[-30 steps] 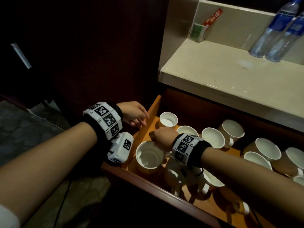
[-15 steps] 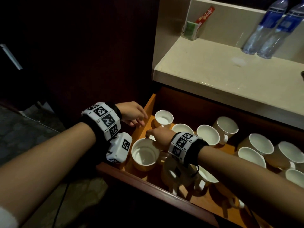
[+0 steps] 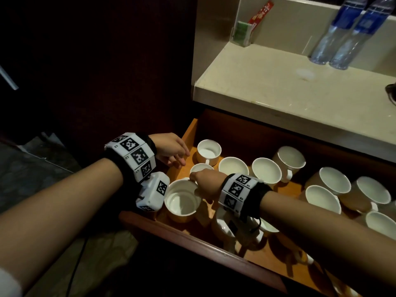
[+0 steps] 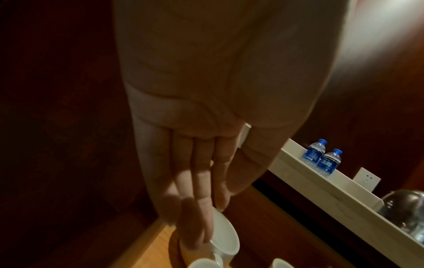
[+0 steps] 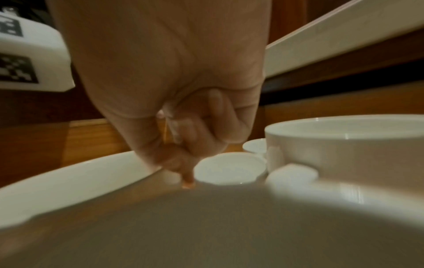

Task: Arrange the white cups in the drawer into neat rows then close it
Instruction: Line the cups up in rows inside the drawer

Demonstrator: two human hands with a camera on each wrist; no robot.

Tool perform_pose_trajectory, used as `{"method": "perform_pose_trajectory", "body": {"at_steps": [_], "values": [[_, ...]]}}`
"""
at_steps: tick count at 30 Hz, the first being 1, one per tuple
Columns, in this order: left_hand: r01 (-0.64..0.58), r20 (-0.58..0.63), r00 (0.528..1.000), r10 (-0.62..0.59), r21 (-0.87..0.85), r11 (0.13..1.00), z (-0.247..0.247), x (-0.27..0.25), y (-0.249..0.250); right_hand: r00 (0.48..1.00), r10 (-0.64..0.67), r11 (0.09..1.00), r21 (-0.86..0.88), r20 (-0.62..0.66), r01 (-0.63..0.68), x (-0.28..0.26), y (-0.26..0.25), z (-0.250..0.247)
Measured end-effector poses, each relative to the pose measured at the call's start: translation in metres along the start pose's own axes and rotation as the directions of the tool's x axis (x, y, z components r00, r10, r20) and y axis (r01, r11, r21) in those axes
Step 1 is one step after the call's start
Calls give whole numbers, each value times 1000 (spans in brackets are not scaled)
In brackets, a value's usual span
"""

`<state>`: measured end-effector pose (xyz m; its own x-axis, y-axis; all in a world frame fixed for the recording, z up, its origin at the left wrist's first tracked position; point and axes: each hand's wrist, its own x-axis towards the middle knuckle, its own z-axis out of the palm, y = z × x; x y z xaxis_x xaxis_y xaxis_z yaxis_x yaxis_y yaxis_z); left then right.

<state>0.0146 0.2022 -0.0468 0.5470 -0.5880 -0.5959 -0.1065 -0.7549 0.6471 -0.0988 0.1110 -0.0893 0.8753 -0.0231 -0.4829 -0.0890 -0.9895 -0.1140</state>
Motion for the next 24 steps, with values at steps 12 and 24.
{"method": "perform_pose_trajectory", "body": {"at_steps": [12,24], "values": [[8,22,1000,-9,32,999,4,2,6,999,29,987,-157,-44,-36,-3,1,0],[9,48,999,-12,53,999,18,15,12,977,114,990,-99,179,-98,-1,15,-8]]}}
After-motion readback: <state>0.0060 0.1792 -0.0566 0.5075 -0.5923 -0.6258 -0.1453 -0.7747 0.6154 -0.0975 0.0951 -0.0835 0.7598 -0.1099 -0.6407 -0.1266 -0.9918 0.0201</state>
